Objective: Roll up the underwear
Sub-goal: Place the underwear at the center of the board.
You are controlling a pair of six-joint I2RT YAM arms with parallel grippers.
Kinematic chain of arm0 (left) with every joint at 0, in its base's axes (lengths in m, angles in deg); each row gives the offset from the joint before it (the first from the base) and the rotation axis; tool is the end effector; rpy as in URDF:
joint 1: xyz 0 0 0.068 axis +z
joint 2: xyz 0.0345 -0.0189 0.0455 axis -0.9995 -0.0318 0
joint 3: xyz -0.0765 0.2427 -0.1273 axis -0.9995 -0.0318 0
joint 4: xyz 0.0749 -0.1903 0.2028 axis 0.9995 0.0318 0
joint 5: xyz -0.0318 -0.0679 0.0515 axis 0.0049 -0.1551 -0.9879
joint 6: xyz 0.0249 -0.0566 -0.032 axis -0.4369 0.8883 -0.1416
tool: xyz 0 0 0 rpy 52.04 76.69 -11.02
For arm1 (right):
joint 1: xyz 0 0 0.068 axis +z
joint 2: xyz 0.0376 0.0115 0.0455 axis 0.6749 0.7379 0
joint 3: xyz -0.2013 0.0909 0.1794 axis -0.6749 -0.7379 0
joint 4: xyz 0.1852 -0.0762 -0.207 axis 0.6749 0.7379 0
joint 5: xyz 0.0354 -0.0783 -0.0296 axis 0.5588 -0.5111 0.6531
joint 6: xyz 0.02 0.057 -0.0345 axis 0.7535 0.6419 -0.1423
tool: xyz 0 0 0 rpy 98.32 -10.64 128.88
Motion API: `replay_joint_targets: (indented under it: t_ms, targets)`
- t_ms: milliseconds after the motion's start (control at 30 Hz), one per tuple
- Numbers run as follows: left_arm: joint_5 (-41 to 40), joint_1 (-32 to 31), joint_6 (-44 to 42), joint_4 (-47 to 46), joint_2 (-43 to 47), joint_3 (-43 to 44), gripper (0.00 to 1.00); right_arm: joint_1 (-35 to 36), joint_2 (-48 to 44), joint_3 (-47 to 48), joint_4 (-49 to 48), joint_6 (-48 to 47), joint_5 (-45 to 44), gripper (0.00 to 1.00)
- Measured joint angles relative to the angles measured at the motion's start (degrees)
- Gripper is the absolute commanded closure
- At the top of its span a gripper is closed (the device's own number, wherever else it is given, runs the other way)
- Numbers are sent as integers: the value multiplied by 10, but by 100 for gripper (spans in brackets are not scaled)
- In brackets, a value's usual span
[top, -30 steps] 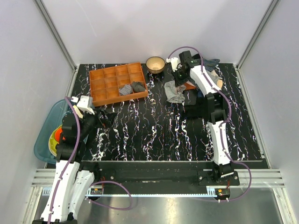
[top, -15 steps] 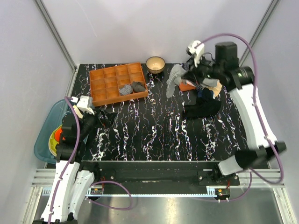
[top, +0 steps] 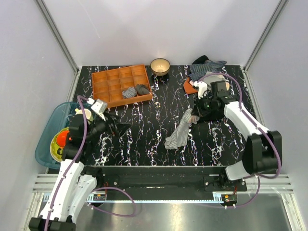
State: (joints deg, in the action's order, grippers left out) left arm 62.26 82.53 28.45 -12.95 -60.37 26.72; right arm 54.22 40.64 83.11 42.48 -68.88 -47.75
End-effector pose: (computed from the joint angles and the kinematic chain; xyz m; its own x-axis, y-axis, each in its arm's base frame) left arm 0.1726 -0.0523 0.3014 -0.3636 -0.1581 -0.9180 0.6086 0.7058 -0.3626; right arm 0.3228 0.0974 0.2680 -0.5626 -0.3698 -0.7394 -0.7004 0.6883 0.1887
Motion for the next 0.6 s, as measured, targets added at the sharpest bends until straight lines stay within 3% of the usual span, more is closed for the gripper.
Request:
replay_joint_targets:
  t_ms: [33,67,133,267,500,600]
  targets:
    - [10,-11,0,-1,-10,0,7,-9,22,-6,-3,5,-21,52]
    - [19,-28,-2,-2,-21,0,7,-21,44,-9,-5,2,-38,33]
    - [23,-68,-7,2,-40,0,8,-45,62,-12,-5,-3,-48,25]
    - [-13,-191,-17,31,-90,7,9,-74,23,-30,-5,-42,-3,22]
    - [-192,-450,2,29,-272,62,19,-75,-59,-62,0,-109,82,27]
    - [-243,-494,12,5,-381,101,20,-88,-49,-61,5,-111,84,32]
